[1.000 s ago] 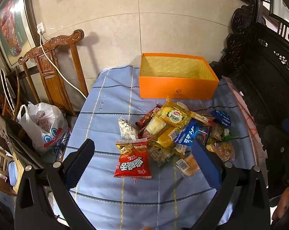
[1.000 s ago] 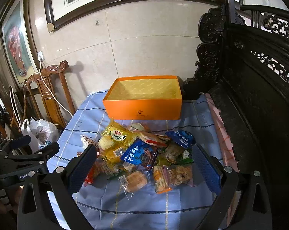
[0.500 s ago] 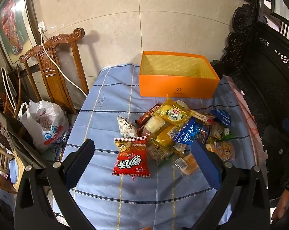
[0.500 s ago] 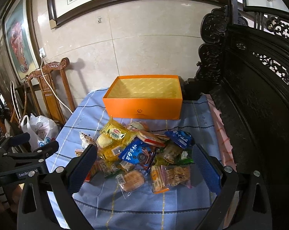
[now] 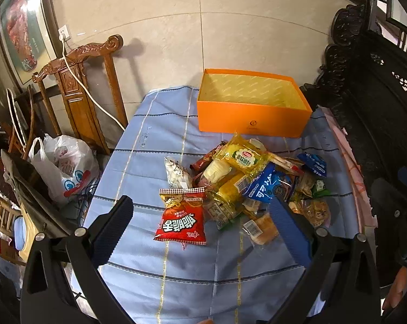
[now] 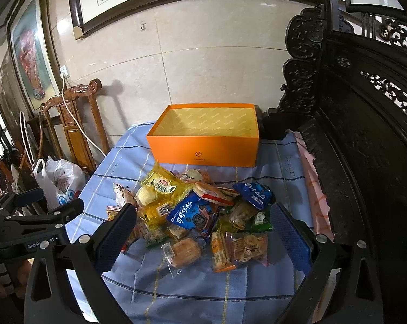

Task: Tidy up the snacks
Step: 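Grasp the red chip bag with left tool while right tool grasps pink-edged cookie bag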

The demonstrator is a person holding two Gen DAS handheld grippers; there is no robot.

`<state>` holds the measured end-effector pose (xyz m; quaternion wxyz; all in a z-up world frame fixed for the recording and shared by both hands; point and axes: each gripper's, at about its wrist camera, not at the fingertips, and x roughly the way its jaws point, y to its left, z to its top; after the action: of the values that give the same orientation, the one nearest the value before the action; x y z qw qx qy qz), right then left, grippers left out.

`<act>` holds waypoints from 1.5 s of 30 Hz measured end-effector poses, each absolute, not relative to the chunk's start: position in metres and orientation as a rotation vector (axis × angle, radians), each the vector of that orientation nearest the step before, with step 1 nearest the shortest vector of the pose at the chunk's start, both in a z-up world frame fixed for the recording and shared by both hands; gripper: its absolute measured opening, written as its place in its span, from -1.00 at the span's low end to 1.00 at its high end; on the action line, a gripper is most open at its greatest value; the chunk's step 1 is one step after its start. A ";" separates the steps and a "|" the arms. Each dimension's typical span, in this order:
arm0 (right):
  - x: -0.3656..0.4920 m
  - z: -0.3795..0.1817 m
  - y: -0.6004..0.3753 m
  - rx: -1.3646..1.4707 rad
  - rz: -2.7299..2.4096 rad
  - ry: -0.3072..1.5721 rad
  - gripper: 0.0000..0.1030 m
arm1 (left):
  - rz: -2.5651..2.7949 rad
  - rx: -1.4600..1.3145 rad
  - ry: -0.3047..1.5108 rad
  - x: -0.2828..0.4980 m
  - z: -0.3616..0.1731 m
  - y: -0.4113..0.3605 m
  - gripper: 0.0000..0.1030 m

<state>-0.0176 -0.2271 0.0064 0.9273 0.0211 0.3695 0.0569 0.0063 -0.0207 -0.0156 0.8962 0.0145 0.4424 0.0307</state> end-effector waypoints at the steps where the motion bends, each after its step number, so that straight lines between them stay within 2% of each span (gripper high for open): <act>1: -0.018 0.006 -0.228 0.043 0.119 0.758 0.93 | 0.066 0.029 0.919 0.005 -0.016 -0.022 0.92; 10: -0.012 -0.006 -0.240 0.051 0.154 0.788 0.93 | 0.081 0.020 0.954 0.011 -0.030 -0.032 0.92; 21: 0.019 -0.102 -0.259 0.104 0.055 0.997 0.93 | 0.142 -0.003 1.110 0.039 -0.128 0.028 0.92; 29: 0.052 -0.145 -0.273 0.108 -0.110 1.080 0.93 | 0.113 -0.087 1.125 0.085 -0.163 0.075 0.92; 40: 0.055 -0.167 -0.298 0.139 -0.228 1.111 0.93 | -0.014 0.182 1.238 0.111 -0.247 0.015 0.91; 41: 0.054 -0.168 -0.302 0.142 -0.238 1.115 0.93 | -0.023 0.196 1.225 0.110 -0.250 0.014 0.87; 43: 0.052 -0.171 -0.307 0.147 -0.245 1.125 0.93 | -0.052 0.176 1.196 0.108 -0.249 0.016 0.59; 44: 0.051 -0.173 -0.308 0.150 -0.238 1.134 0.93 | -0.075 0.150 1.191 0.107 -0.248 0.019 0.34; 45: 0.050 -0.176 -0.307 0.153 -0.226 1.143 0.93 | -0.083 0.138 1.187 0.108 -0.247 0.022 0.20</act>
<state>0.0496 -0.3072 -0.1756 0.8325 0.0720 0.5390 -0.1065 0.1078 0.0216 -0.2472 0.8259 0.0650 0.5586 -0.0389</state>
